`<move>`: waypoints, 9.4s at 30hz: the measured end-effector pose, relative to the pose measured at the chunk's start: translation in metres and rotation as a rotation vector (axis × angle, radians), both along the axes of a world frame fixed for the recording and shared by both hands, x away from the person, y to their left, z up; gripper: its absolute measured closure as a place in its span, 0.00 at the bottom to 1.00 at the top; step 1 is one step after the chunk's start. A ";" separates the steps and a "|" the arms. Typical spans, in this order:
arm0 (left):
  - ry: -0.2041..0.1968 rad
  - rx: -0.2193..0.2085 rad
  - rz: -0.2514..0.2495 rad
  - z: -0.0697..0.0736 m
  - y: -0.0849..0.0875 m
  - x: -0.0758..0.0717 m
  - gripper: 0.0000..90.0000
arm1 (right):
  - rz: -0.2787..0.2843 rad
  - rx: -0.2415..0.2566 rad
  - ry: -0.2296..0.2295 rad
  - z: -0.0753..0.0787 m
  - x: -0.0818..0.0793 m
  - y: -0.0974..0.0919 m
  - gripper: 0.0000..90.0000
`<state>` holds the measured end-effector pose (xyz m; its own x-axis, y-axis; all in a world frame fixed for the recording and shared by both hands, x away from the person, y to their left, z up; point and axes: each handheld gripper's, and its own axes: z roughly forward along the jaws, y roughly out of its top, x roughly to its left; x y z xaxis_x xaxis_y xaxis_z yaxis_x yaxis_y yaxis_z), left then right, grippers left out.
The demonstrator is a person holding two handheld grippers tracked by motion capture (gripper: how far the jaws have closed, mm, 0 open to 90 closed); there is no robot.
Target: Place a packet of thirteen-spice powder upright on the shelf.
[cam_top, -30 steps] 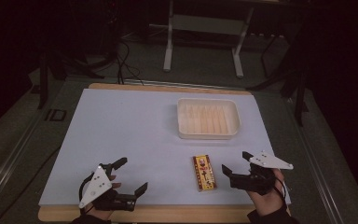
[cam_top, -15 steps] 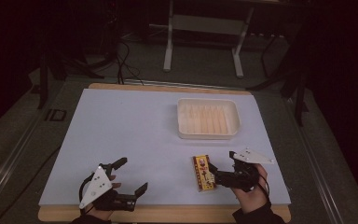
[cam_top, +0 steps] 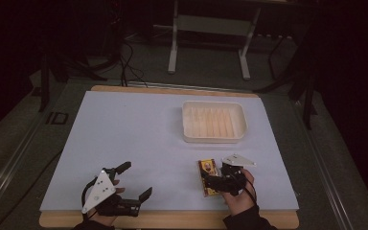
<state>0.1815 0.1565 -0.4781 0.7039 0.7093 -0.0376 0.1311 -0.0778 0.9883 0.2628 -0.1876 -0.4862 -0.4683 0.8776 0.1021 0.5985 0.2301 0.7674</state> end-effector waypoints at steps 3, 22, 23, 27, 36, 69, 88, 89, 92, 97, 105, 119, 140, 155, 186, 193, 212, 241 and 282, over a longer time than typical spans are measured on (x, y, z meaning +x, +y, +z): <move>0.001 -0.004 0.001 0.000 0.000 0.000 0.02 | -0.018 -0.018 0.028 -0.007 0.004 0.007 0.14; 0.011 -0.008 -0.010 0.000 0.000 0.000 0.02 | -0.093 -0.112 0.123 -0.040 0.018 0.020 0.16; 0.011 -0.008 -0.010 0.000 0.000 0.000 0.02 | -0.096 -0.114 0.129 -0.041 0.019 0.019 0.17; 0.011 -0.007 -0.010 0.000 0.000 0.000 0.02 | -0.117 -0.115 0.164 -0.046 0.020 0.019 0.22; 0.012 -0.002 -0.008 0.000 0.000 0.000 0.02 | -0.144 -0.109 0.139 -0.048 0.015 0.021 0.30; 0.028 -0.001 -0.012 -0.002 0.000 0.003 0.02 | -0.097 -0.121 -0.052 0.015 0.019 0.009 0.36; 0.094 -0.001 -0.033 -0.002 -0.010 0.006 0.02 | 0.019 -0.072 -0.194 0.038 0.001 -0.018 0.36; 0.108 -0.003 -0.034 -0.002 -0.012 0.006 0.02 | 0.026 -0.070 -0.200 0.038 -0.001 -0.020 0.36; 0.132 0.019 -0.038 0.001 -0.020 0.006 0.02 | 0.031 -0.066 -0.233 0.043 -0.007 -0.025 0.36; 0.165 0.028 -0.034 0.012 -0.031 0.007 0.02 | 0.045 -0.046 -0.288 0.052 -0.014 -0.035 0.36; 0.181 0.025 -0.054 0.030 -0.053 0.017 0.02 | 0.122 -0.025 -0.344 0.057 -0.026 -0.050 0.36; 0.167 0.029 -0.195 0.056 -0.117 0.037 0.02 | 0.187 0.020 -0.442 0.052 -0.043 -0.052 0.36; 0.173 -0.025 -0.194 0.077 -0.147 0.059 0.02 | 0.230 0.069 -0.552 0.045 -0.051 -0.050 0.35; 0.271 -0.038 -0.274 0.070 -0.168 0.073 0.27 | 0.249 0.063 -0.609 0.044 -0.056 -0.047 0.35; 0.283 0.034 -0.227 0.080 -0.187 0.071 0.77 | 0.245 0.059 -0.549 0.042 -0.050 -0.046 0.26; 0.285 0.043 -0.232 0.084 -0.189 0.071 0.77 | 0.249 0.049 -0.526 0.042 -0.046 -0.044 0.14; 0.238 0.025 -0.092 0.103 -0.169 0.084 0.77 | 0.230 0.072 -0.484 0.043 -0.033 -0.061 0.12; 0.148 -0.019 0.293 0.093 -0.145 0.138 0.76 | 0.226 0.044 -0.491 0.039 -0.030 -0.064 0.12; 0.115 0.100 0.580 0.039 -0.178 0.202 0.76 | 0.224 0.039 -0.472 0.038 -0.031 -0.069 0.12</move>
